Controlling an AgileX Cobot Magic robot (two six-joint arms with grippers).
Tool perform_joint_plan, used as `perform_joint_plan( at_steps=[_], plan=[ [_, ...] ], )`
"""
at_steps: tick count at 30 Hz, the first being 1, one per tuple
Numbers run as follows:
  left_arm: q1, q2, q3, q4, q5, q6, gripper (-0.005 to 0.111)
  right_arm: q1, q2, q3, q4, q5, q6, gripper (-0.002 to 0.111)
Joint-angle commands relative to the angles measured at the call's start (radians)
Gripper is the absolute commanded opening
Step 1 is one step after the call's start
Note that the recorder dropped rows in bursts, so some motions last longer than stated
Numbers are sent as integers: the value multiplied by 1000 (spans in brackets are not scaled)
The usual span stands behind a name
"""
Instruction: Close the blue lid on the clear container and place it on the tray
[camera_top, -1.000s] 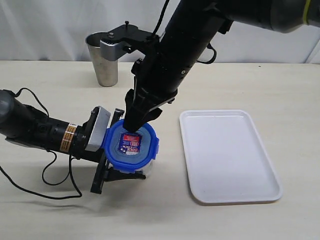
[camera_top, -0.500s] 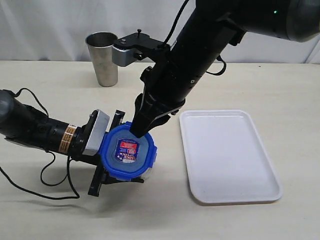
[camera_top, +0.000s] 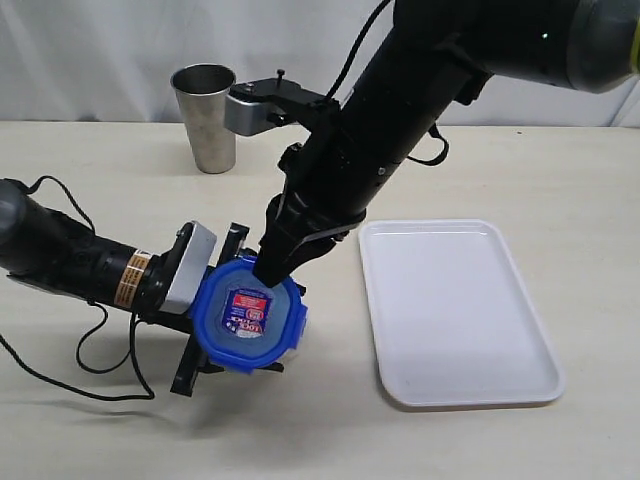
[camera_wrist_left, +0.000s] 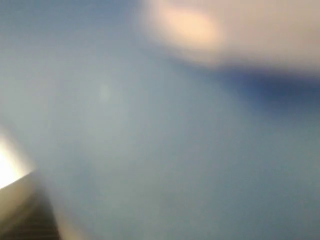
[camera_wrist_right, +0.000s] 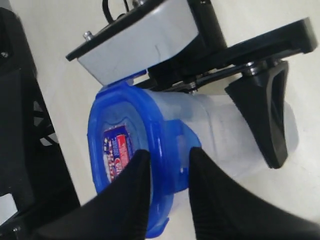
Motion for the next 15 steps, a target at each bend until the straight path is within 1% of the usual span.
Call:
perform_joint_plan(
  at_steps=[1,4,6,8,11,15],
  plan=[
    [-2,-9,-3,-58,-1,-112,0,15,82,41,12,28,-71,11],
    [-2,-9,-3,-59,-1,-111,0,15,82,39,9,28,-74,11],
    [-2,-9,-3,-61,-1,-117,0,12,82,29,-48,28,-44,11],
    [-2,-9,-3,-68,-1,-158,0,3,72,17,-112,27,10,11],
    [0,-9,-3,-79,-1,-217,0,-17,37,-2,-170,-28,60,11],
    [0,-9,-3,-96,-1,-229,0,-35,-21,-3,-214,-74,93,11]
  ],
)
